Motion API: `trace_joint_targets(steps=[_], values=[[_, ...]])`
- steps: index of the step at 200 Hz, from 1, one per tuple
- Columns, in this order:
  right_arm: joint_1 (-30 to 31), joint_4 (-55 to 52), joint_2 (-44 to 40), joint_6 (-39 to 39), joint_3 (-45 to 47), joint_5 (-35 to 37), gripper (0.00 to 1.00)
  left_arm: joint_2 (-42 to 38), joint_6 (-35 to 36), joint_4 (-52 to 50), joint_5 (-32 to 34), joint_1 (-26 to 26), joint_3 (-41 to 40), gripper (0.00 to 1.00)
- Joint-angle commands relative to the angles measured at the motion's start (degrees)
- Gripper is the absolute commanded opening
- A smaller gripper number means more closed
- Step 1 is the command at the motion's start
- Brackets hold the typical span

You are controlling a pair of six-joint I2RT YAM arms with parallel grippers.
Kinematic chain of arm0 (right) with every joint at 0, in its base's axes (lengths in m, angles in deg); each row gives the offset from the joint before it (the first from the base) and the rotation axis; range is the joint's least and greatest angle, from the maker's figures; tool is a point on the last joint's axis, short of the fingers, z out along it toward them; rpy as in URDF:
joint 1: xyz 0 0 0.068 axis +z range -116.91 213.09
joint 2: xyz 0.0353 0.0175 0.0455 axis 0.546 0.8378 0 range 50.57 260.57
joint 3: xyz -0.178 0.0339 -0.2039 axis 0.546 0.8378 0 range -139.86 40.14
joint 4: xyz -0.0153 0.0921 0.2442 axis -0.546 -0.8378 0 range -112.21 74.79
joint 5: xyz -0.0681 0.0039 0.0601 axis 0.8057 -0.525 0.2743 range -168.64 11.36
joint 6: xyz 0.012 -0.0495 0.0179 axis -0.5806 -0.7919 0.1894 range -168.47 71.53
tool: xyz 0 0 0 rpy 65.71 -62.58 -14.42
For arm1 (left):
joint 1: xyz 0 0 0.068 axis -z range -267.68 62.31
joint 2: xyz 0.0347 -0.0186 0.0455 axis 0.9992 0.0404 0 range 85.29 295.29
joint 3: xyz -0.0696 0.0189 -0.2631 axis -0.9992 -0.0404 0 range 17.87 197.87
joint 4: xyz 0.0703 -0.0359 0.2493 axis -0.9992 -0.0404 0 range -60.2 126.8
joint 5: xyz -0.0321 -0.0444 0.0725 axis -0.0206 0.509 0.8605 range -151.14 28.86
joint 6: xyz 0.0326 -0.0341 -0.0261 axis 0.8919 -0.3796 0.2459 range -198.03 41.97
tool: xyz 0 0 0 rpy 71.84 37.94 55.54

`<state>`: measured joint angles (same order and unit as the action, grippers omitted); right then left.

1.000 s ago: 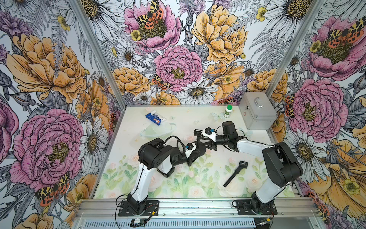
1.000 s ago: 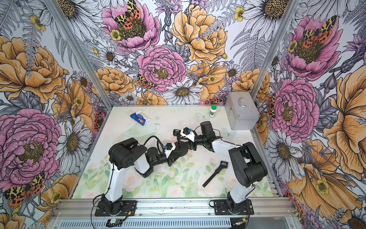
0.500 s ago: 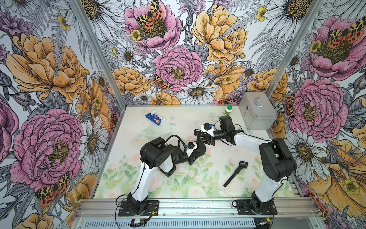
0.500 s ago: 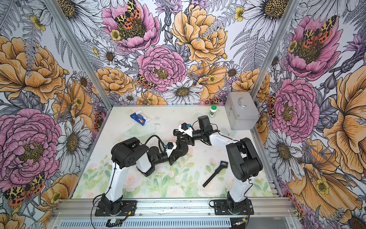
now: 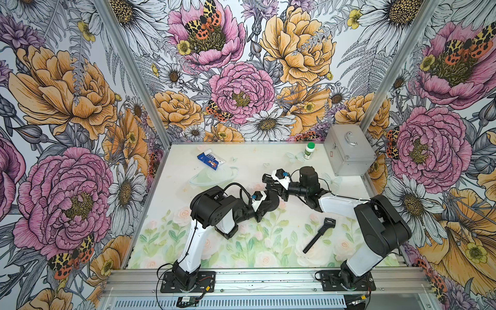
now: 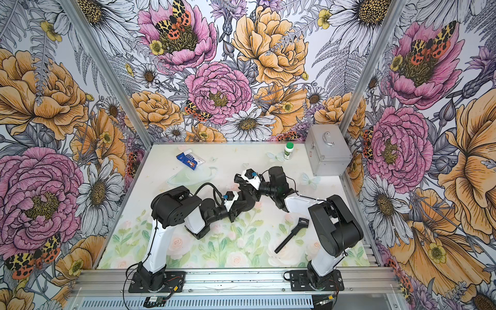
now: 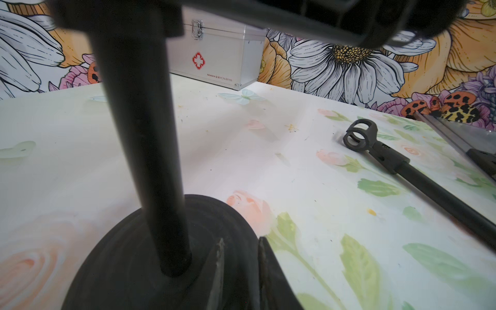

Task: Assemble a microphone stand
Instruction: Pick up the microphone stand at the center of the board.

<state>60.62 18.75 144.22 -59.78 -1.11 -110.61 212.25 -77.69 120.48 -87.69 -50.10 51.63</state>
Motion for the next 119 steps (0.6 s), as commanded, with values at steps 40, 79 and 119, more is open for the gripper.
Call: trace_joint_targets(steps=[40,79,119], values=[[9.4,14.5,4.8,15.1,9.9,50.2,0.00,2.1,-0.3,-2.8,3.2,-0.1,-1.2,0.24],[8.8,15.3,5.2,10.6,8.1,36.6,0.09,2.0,-0.1,-2.8,3.4,0.1,-1.2,0.24],[5.2,15.3,1.9,9.2,7.7,21.3,0.14,1.0,0.4,-2.8,3.5,0.1,-1.8,0.27]])
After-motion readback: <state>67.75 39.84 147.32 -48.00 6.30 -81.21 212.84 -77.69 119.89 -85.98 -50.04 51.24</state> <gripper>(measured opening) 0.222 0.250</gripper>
